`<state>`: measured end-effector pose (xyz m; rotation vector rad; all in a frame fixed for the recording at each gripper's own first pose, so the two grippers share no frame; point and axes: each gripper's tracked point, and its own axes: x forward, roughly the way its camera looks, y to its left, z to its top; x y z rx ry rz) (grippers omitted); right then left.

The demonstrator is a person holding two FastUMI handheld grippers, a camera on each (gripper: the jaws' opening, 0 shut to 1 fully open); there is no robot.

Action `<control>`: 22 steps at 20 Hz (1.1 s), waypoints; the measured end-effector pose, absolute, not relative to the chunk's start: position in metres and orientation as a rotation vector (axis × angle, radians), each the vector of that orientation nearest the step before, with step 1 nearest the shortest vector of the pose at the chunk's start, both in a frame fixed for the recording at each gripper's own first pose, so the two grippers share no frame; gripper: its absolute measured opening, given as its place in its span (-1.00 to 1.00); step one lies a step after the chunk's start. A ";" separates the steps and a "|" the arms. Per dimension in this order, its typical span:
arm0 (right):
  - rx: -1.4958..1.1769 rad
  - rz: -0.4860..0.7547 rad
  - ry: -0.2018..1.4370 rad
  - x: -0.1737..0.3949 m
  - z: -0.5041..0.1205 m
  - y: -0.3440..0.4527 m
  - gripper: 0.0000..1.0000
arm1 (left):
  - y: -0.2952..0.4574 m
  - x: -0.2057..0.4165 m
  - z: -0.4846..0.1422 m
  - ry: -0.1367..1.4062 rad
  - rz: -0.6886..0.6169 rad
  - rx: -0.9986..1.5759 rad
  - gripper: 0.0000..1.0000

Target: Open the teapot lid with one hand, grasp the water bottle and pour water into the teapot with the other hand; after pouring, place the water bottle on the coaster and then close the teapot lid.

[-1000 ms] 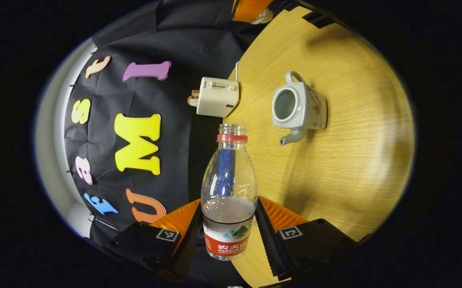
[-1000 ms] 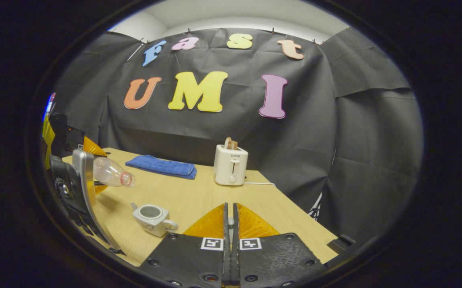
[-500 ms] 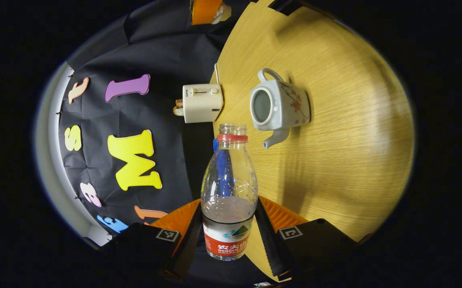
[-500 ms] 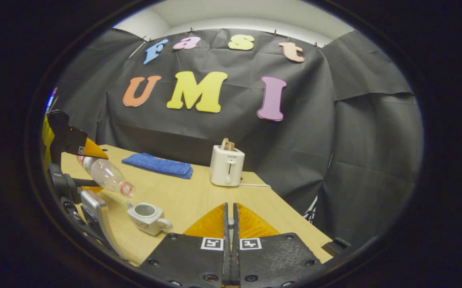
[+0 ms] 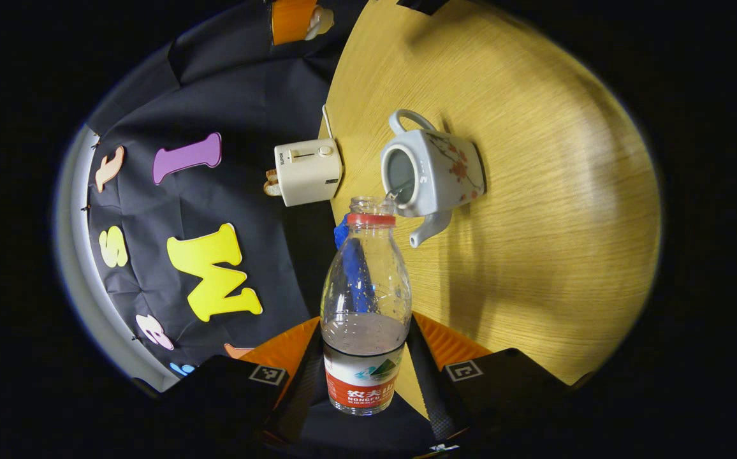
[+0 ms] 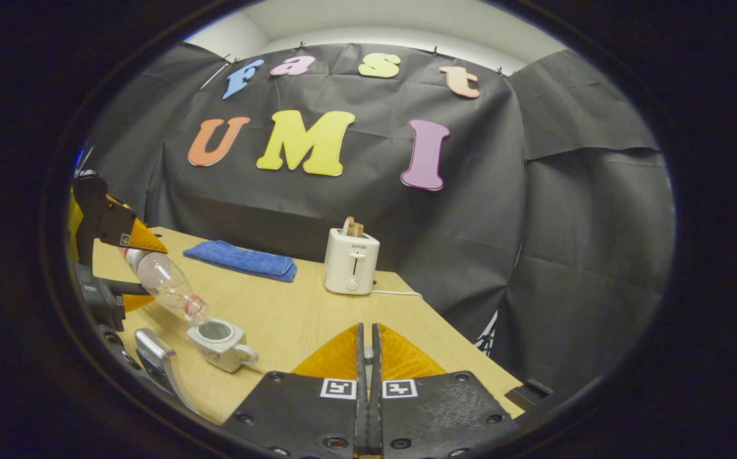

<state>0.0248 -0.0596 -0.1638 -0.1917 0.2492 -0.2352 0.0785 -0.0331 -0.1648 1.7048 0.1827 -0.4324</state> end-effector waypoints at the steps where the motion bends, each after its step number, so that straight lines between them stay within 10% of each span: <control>1: -0.192 -0.237 0.248 0.025 -0.163 -0.061 -0.99 | -0.032 0.080 -0.161 0.180 -0.431 1.715 0.50; 22: -0.184 -0.264 0.230 0.023 -0.157 -0.072 -0.99 | -0.044 0.093 -0.130 0.072 -0.341 2.063 0.50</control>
